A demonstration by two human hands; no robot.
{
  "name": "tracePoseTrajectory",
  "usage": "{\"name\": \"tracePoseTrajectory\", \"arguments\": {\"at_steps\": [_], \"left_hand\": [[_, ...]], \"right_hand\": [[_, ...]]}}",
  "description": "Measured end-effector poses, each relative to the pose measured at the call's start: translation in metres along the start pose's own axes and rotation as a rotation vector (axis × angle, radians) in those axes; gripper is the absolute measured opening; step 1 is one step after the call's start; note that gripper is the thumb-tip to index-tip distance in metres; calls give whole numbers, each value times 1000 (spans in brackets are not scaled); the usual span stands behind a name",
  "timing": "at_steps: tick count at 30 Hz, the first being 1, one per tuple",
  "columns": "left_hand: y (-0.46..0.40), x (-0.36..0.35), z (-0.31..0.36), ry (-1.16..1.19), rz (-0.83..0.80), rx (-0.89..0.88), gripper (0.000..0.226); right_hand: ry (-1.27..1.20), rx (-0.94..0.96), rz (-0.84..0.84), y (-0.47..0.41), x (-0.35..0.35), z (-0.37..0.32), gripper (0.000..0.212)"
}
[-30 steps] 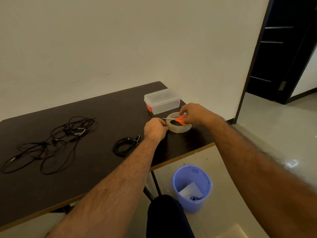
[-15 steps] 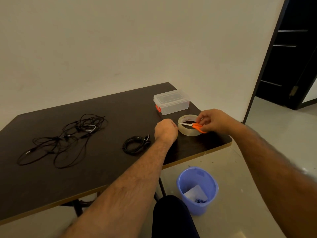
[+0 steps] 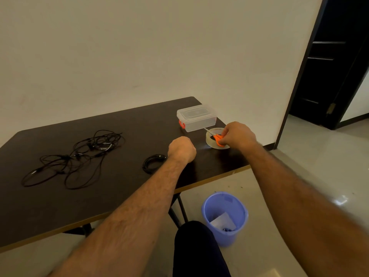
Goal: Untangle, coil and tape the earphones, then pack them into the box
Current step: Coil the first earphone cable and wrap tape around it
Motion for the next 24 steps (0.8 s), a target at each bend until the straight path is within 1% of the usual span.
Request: {"name": "tracePoseTrajectory", "arguments": {"at_steps": [3, 6, 9, 11, 15, 16, 17, 19, 21, 22, 24], "left_hand": [[4, 0, -5, -6, -25, 3, 17], [9, -1, -7, 8, -60, 6, 18], [12, -1, -7, 45, -52, 13, 17], [15, -3, -10, 151, -80, 58, 15], [23, -14, -14, 501, -201, 181, 12], [27, -15, -13, 570, -229, 207, 10], [31, -15, -12, 623, -250, 230, 10], [35, -14, -11, 697, -283, 257, 11], [36, -12, -11, 744, -301, 274, 13], [36, -12, -11, 758, -306, 284, 13], [36, -12, -12, 775, -316, 308, 14]], "right_hand": [[35, -59, 25, 0, -3, -3, 48], [40, -94, 53, 3, -3, -5, 51], [-8, -122, 39, 3, -4, -3, 51], [-126, -150, 29, 4, -7, 1, 49], [-529, -112, 134, 18, 4, 7, 39], [-646, -96, 98, 23, 6, 8, 37], [-737, -79, 6, 28, 5, 7, 35], [-808, -50, -275, 42, -4, 5, 31], [-754, -27, -551, 59, -16, 7, 31], [-715, -13, -661, 67, -21, 9, 33], [-658, 14, -807, 81, -30, 10, 42]]}}
Point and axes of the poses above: each hand's wrist, its own y-axis away from the middle knuckle, its own x-axis out of the back of the hand, z = x × y, the point moved 8 cm from there along -y, towards the middle knuckle, and after that the axes turned 1 degree about -y, right-handed, at the moved point
